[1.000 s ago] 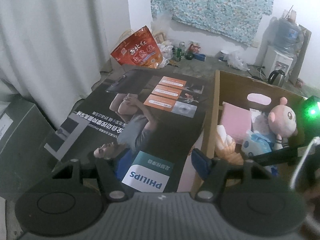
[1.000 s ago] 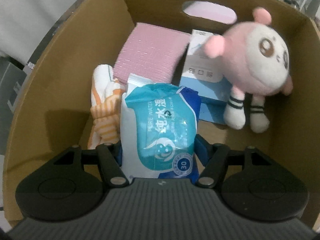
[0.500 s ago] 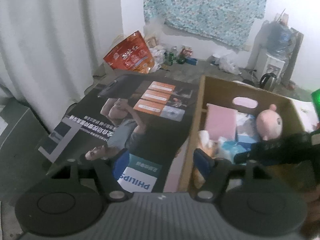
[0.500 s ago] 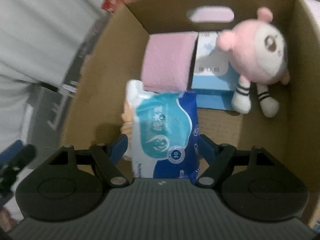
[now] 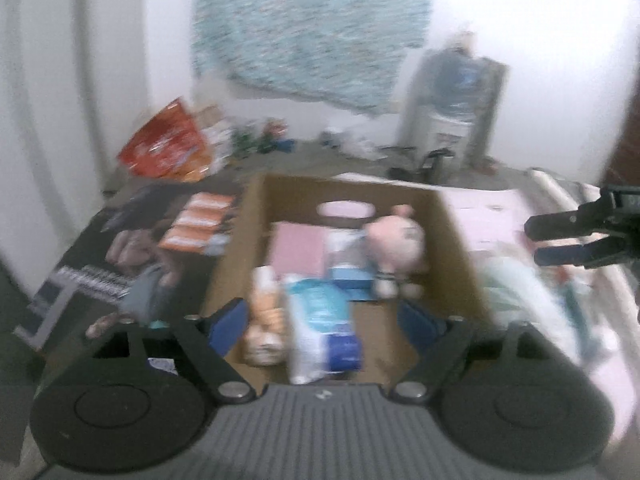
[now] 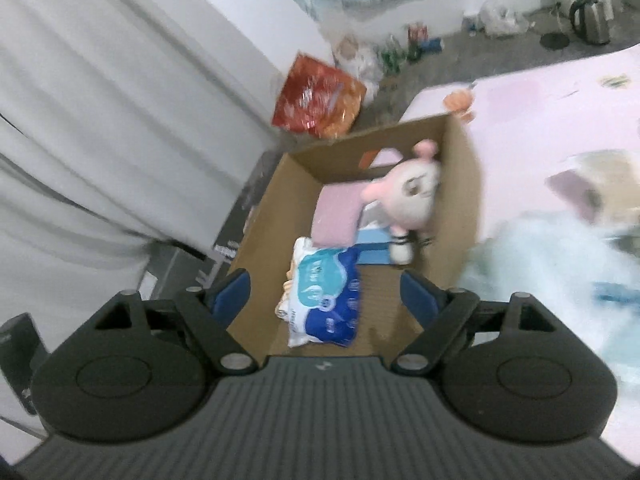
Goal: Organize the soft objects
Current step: 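Move both grippers back over the bed toward the remaining items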
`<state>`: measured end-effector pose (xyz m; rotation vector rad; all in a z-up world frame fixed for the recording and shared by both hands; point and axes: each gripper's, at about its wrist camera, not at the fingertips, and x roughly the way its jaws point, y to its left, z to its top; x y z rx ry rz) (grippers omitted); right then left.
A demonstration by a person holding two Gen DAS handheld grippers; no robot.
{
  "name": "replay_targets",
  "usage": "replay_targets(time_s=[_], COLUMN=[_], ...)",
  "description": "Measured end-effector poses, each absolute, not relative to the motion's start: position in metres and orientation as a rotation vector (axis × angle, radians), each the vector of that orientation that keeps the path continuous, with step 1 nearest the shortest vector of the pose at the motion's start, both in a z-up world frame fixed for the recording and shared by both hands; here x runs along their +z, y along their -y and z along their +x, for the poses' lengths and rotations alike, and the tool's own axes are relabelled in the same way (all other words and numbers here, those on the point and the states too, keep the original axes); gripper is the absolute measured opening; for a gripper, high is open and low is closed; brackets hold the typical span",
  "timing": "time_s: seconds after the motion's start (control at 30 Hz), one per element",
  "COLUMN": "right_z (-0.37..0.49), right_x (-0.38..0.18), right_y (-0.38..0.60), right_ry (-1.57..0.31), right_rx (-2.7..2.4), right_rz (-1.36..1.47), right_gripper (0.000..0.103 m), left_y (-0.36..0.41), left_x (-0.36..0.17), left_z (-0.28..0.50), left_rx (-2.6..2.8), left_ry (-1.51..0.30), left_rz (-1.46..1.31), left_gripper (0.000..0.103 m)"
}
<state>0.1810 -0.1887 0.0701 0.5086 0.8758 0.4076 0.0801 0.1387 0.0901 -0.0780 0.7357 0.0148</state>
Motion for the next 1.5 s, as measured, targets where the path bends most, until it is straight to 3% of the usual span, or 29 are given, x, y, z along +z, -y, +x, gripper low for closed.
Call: replay_targets(time_s=[0.07, 0.4, 0.87, 1.2, 1.5], right_z=[0.155, 0.036, 0.005, 0.034, 0.056], right_x=[0.077, 0.054, -0.037, -0.041, -0.05], right_y=[0.225, 0.363, 0.397, 0.41, 0.421], right_ry=[-0.828, -0.634, -0.608, -0.555, -0.55], right_rx=[0.381, 0.175, 0.063, 0.065, 0.068], right_rz=[0.521, 0.701, 0.761, 0.73, 0.731], right_gripper=[0.085, 0.087, 0.088, 0.087, 0.088], left_y=[-0.115, -0.009, 0.102, 0.146, 0.165], left_x=[0.092, 0.082, 0.068, 0.051, -0.028], left_z=[0.076, 0.072, 0.125, 0.246, 0.376], left_rx=[-0.047, -0.279, -0.386, -0.316, -0.199], left_ry=[-0.721, -0.709, -0.771, -0.953, -1.238], left_rz=[-0.062, 0.053, 0.203, 0.079, -0.125], left_gripper=[0.093, 0.097, 0.097, 0.096, 0.094])
